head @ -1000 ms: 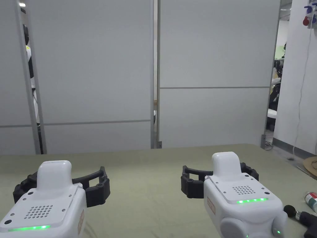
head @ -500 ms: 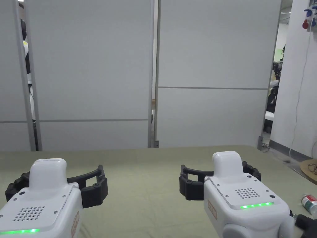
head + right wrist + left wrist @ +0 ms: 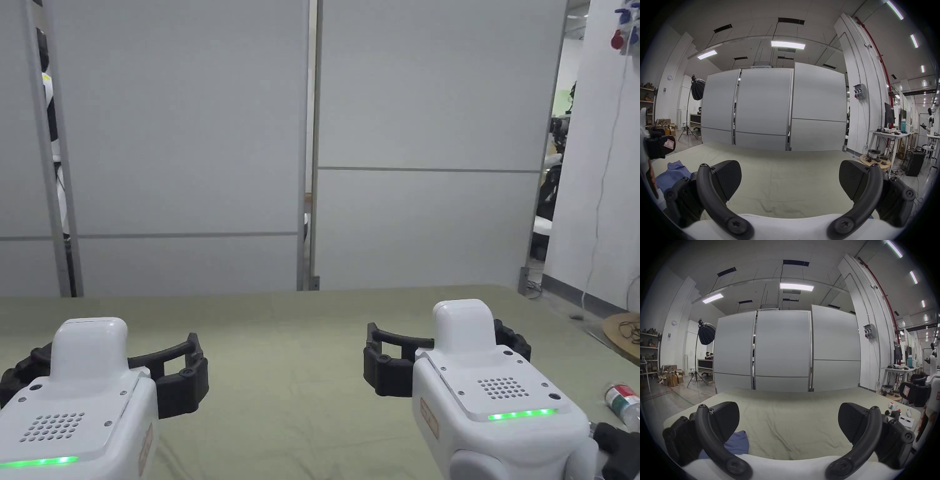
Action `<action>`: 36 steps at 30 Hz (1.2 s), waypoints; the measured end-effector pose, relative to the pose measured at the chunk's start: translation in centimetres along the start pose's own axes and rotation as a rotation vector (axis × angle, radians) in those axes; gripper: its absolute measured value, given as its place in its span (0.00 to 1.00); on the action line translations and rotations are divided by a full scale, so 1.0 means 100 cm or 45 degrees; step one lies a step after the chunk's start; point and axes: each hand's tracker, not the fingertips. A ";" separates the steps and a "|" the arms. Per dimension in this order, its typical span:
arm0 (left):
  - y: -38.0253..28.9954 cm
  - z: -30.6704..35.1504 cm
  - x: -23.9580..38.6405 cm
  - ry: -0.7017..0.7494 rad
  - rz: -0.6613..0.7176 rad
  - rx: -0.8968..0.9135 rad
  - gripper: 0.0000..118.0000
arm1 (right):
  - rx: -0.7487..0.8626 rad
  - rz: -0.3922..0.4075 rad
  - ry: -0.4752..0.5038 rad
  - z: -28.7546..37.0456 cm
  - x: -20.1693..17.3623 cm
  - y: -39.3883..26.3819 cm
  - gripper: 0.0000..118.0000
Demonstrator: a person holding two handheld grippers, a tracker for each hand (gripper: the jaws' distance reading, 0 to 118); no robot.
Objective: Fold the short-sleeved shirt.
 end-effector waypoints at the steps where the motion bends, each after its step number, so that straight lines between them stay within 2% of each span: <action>1: 0.000 0.000 0.000 0.002 0.000 0.000 1.00 | 0.002 -0.002 0.006 0.000 0.000 0.000 0.97; 2: 0.001 0.002 -0.002 -0.002 0.011 -0.003 1.00 | 0.002 -0.011 0.018 0.001 0.000 0.001 0.86; 3: 0.002 0.004 -0.004 -0.047 0.053 -0.018 0.88 | 0.005 -0.015 0.023 0.003 0.000 0.001 0.47; 4: 0.004 0.006 -0.006 -0.117 0.100 -0.030 0.53 | 0.013 -0.016 0.022 0.004 0.000 0.001 0.09; 5: 0.005 0.008 -0.006 -0.181 0.142 -0.026 0.05 | 0.015 -0.012 -0.008 0.003 -0.001 0.001 0.03; 6: 0.006 0.008 -0.004 -0.177 0.142 -0.030 0.00 | 0.008 -0.023 -0.054 0.001 -0.001 0.001 0.03; 9: 0.004 0.011 0.007 -0.190 0.033 -0.001 0.00 | -0.024 -0.128 0.065 0.002 0.006 -0.002 0.03; 11: 0.004 0.014 0.012 -0.162 -0.040 -0.006 0.00 | -0.017 -0.108 0.046 0.002 0.001 -0.003 0.03; 14: 0.007 0.019 -0.003 -0.128 -0.024 -0.002 0.00 | -0.014 -0.091 0.092 -0.003 -0.015 -0.003 0.03; 17: 0.008 0.032 -0.043 0.016 0.020 -0.011 0.00 | -0.033 -0.114 0.250 -0.016 -0.053 0.002 0.03; 20: 0.009 0.048 -0.099 0.224 0.014 -0.035 0.00 | -0.008 -0.080 0.411 -0.023 -0.104 0.003 0.03; 26: 0.004 0.082 -0.190 0.485 0.190 -0.094 0.00 | -0.028 -0.051 0.685 -0.029 -0.193 -0.006 0.03; 29: -0.005 0.083 -0.206 0.501 0.198 -0.138 0.00 | -0.052 -0.067 0.728 -0.033 -0.212 -0.015 0.03; 32: -0.021 0.061 -0.203 0.475 0.143 -0.284 0.02 | -0.084 -0.069 0.739 -0.040 -0.218 -0.028 0.03; 33: -0.030 0.052 -0.201 0.498 0.128 -0.328 0.39 | -0.101 -0.063 0.736 -0.043 -0.219 -0.033 0.03; 34: -0.041 0.038 -0.197 0.503 0.121 -0.358 0.81 | -0.116 -0.054 0.727 -0.047 -0.219 -0.038 0.03; 35: -0.052 0.026 -0.196 0.482 0.118 -0.419 1.00 | -0.131 -0.047 0.718 -0.050 -0.218 -0.044 0.03; 36: -0.065 0.011 -0.198 0.450 0.129 -0.534 1.00 | -0.150 -0.045 0.712 -0.055 -0.218 -0.051 0.03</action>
